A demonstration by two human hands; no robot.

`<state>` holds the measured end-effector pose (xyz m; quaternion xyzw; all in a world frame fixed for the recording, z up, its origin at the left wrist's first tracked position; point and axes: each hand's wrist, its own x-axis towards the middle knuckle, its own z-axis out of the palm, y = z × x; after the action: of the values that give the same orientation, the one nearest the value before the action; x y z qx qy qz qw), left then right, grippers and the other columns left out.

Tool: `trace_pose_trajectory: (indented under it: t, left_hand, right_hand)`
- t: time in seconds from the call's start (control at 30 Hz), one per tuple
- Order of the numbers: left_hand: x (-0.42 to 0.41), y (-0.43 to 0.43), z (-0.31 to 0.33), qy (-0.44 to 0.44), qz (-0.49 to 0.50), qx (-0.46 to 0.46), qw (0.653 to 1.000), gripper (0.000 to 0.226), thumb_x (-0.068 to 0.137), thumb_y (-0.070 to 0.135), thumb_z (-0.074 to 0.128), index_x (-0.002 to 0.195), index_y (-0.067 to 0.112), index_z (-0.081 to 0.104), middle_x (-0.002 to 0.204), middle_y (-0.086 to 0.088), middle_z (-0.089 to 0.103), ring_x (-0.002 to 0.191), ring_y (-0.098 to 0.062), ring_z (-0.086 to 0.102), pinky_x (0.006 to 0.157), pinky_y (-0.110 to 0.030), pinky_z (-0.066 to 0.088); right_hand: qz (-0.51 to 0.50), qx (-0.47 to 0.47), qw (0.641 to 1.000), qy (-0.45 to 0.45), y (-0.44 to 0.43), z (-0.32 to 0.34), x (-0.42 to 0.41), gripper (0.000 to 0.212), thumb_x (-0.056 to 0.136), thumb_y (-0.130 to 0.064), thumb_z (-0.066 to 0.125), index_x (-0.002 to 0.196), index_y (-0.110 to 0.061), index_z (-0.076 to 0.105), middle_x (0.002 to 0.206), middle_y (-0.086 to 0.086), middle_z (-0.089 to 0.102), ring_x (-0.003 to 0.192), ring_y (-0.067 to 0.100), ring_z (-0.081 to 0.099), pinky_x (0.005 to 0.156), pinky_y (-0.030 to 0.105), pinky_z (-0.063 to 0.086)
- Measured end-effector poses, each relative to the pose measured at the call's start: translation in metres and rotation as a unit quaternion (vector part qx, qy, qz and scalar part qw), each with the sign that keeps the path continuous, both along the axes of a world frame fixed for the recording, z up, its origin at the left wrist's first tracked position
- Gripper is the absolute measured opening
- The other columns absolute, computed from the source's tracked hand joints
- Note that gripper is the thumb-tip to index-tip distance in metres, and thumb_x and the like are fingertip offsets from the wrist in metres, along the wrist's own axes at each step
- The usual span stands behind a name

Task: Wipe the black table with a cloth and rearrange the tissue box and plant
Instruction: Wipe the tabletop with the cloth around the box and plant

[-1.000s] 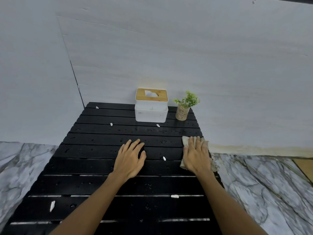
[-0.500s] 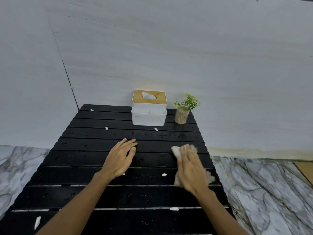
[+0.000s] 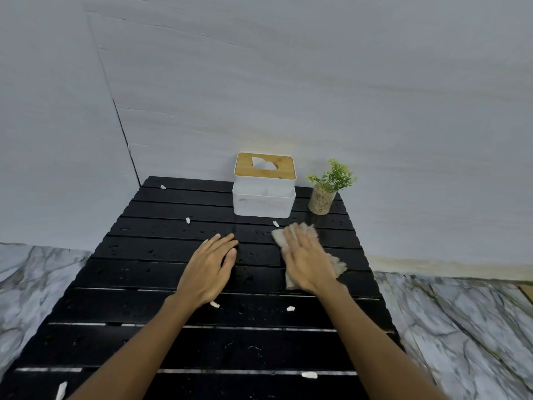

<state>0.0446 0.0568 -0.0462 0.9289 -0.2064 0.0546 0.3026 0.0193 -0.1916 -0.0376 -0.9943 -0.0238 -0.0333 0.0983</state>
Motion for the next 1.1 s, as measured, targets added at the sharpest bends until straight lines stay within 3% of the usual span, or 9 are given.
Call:
trace_pose_trajectory:
  t: [0.13, 0.2, 0.33, 0.5, 0.7, 0.83, 0.9, 0.97, 1.1]
  left_hand:
    - [-0.001, -0.002, -0.002, -0.006, 0.006, 0.013, 1.000, 0.047, 0.104, 0.043, 0.027, 0.142, 0.025, 0.047, 0.153, 0.011, 0.038, 0.146, -0.005, 0.018, 0.121, -0.029, 0.012]
    - [-0.002, -0.003, -0.001, -0.006, 0.006, 0.012, 1.000, 0.047, 0.104, 0.043, 0.027, 0.143, 0.024, 0.047, 0.153, 0.011, 0.037, 0.146, -0.005, 0.018, 0.121, -0.028, 0.011]
    - [-0.004, -0.005, 0.000, -0.015, 0.011, 0.015, 1.000, 0.048, 0.104, 0.044, 0.026, 0.143, 0.024, 0.047, 0.153, 0.011, 0.038, 0.146, -0.005, 0.018, 0.121, -0.028, 0.012]
    - [-0.005, -0.005, 0.000, -0.022, 0.017, 0.017, 0.999, 0.048, 0.104, 0.044, 0.026, 0.142, 0.024, 0.047, 0.152, 0.012, 0.038, 0.146, -0.003, 0.018, 0.121, -0.026, 0.010]
    - [-0.001, -0.003, 0.000, -0.028, 0.021, 0.015, 0.999, 0.051, 0.103, 0.047, 0.022, 0.140, 0.025, 0.050, 0.151, 0.013, 0.040, 0.145, -0.003, 0.020, 0.120, -0.024, 0.009]
    - [-0.001, -0.003, -0.003, -0.026, 0.020, 0.018, 0.999, 0.063, 0.098, 0.055, 0.014, 0.141, 0.025, 0.050, 0.151, 0.013, 0.041, 0.145, -0.003, 0.021, 0.120, -0.027, 0.012]
    - [-0.002, -0.004, -0.003, -0.021, 0.018, 0.024, 0.999, 0.067, 0.097, 0.057, 0.010, 0.142, 0.025, 0.048, 0.152, 0.013, 0.039, 0.145, -0.003, 0.019, 0.120, -0.026, 0.010]
    - [-0.003, -0.005, -0.001, -0.019, 0.017, 0.025, 0.999, 0.069, 0.096, 0.058, 0.009, 0.142, 0.025, 0.047, 0.152, 0.013, 0.038, 0.146, -0.003, 0.019, 0.121, -0.026, 0.010]
    - [-0.007, -0.008, 0.003, -0.016, 0.021, 0.025, 0.999, 0.070, 0.095, 0.056, 0.008, 0.142, 0.024, 0.047, 0.153, 0.011, 0.038, 0.146, -0.004, 0.019, 0.121, -0.027, 0.010]
  right_hand:
    - [0.068, 0.036, 0.997, -0.029, 0.002, -0.004, -0.041, 0.070, 0.102, -0.051, -0.001, 0.159, -0.015, 0.019, 0.166, 0.001, 0.011, 0.155, 0.016, 0.000, 0.127, 0.035, 0.003]
    - [0.001, 0.033, 0.999, -0.040, -0.015, -0.008, -0.047, 0.062, 0.105, -0.046, 0.009, 0.158, -0.016, 0.019, 0.164, 0.000, 0.008, 0.155, 0.018, 0.001, 0.126, 0.035, 0.002]
    - [-0.203, 0.014, 0.978, -0.051, -0.059, -0.017, -0.019, 0.061, 0.105, -0.037, 0.020, 0.155, -0.003, 0.026, 0.163, 0.021, 0.023, 0.153, 0.035, 0.015, 0.126, 0.048, 0.012]
    - [-0.290, 0.032, 0.956, -0.019, -0.065, -0.009, 0.033, 0.060, 0.102, -0.036, 0.028, 0.154, -0.005, 0.028, 0.161, 0.023, 0.025, 0.149, 0.042, 0.020, 0.123, 0.051, 0.014]
    - [-0.238, 0.015, 0.971, -0.009, -0.037, -0.008, 0.049, 0.061, 0.102, -0.035, 0.029, 0.155, -0.006, 0.026, 0.161, 0.023, 0.024, 0.149, 0.044, 0.019, 0.123, 0.053, 0.016]
    - [-0.141, 0.012, 0.990, -0.021, -0.015, -0.010, 0.039, 0.068, 0.098, -0.042, 0.014, 0.156, -0.008, 0.026, 0.163, 0.018, 0.023, 0.152, 0.039, 0.014, 0.125, 0.049, 0.010]
    - [-0.070, 0.009, 0.997, -0.029, -0.006, -0.009, 0.028, 0.071, 0.096, -0.043, 0.008, 0.156, -0.010, 0.026, 0.164, 0.014, 0.023, 0.154, 0.032, 0.011, 0.126, 0.043, 0.004]
    - [-0.025, 0.020, 0.999, -0.040, -0.006, -0.009, 0.017, 0.065, 0.100, -0.039, 0.014, 0.157, -0.010, 0.026, 0.165, 0.011, 0.022, 0.154, 0.028, 0.010, 0.125, 0.035, -0.002]
    - [-0.129, 0.041, 0.989, -0.066, -0.019, -0.014, 0.016, 0.060, 0.102, -0.036, 0.022, 0.154, -0.008, 0.031, 0.163, 0.015, 0.026, 0.153, 0.032, 0.015, 0.126, 0.041, 0.010]
